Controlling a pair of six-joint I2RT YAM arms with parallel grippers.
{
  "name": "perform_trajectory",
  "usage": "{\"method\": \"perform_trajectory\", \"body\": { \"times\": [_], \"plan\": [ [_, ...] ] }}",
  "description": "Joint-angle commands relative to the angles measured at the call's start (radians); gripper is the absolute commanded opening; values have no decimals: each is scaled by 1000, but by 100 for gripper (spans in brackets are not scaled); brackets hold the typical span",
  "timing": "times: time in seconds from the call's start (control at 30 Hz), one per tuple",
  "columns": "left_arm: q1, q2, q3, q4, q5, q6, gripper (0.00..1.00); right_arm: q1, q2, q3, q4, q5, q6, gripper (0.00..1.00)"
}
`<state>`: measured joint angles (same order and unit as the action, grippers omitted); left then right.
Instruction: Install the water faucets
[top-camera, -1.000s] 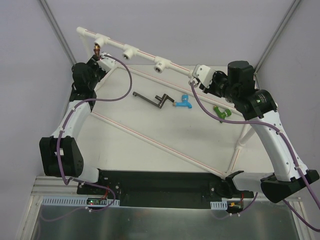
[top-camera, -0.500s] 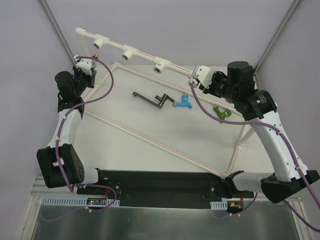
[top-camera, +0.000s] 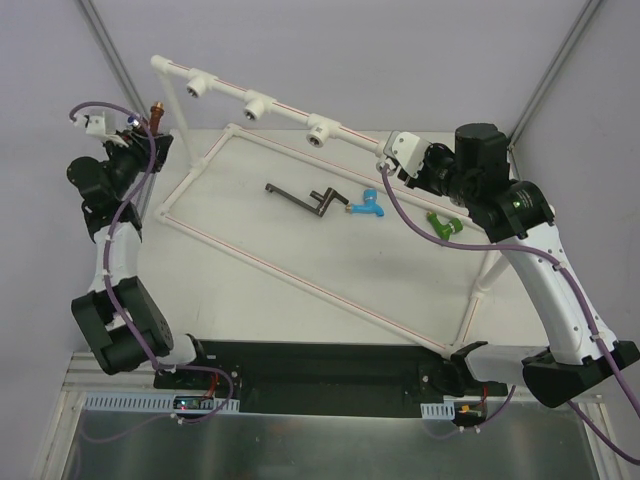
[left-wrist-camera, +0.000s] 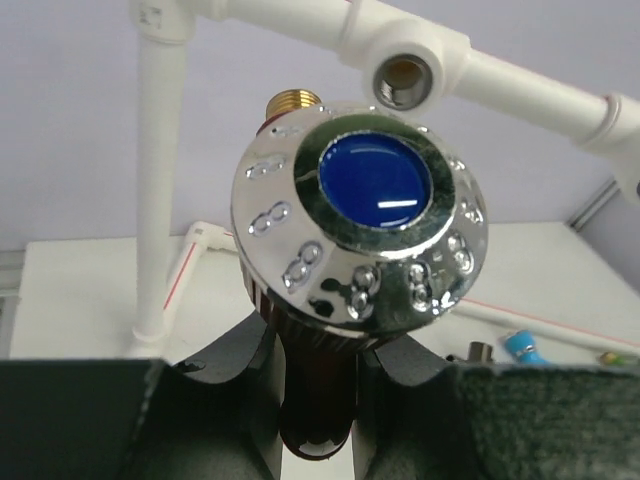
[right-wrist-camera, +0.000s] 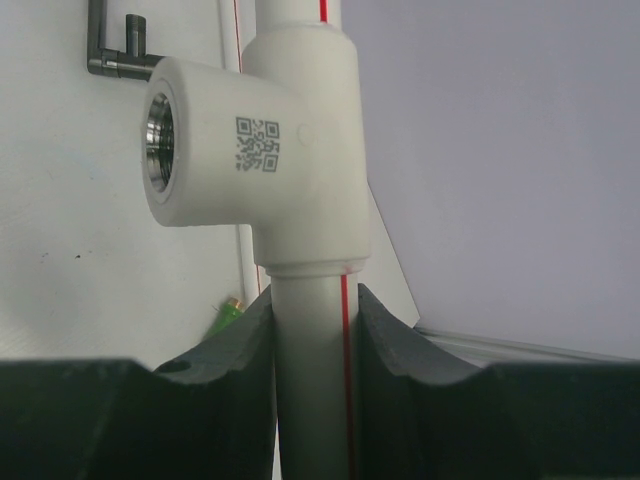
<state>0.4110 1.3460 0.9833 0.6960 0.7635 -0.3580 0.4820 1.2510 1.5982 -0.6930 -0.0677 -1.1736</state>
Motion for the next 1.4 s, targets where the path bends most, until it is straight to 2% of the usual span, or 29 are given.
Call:
{"method": "perform_trajectory", "body": {
  "times": [0.0,0.2,0.23,0.33,0.43,0.8,1.37],
  "plan": [
    [61,97,57,330,204,-501,0,26,-27,-18,-86,-34,48,2],
    [66,254,158,569,305,-840,0,29,-25,-20,-85,-30,46,2],
    [66,274,169,611,310,-942,0,26,-24,-18,-86,-30,46,2],
    [66,335,202,767,310,-1114,0,26,-24,-18,-85,-27,46,2],
    [64,372,225,815,318,-1205,0,27,-21,-18,-85,-29,46,2],
    [15,401,305,766,395,-1276,0,27,-15,-18,-86,-34,48,2],
    [-28,420,304,717,373,-1288,0,27,-21,-21,-85,-32,46,2]
  ]
}}
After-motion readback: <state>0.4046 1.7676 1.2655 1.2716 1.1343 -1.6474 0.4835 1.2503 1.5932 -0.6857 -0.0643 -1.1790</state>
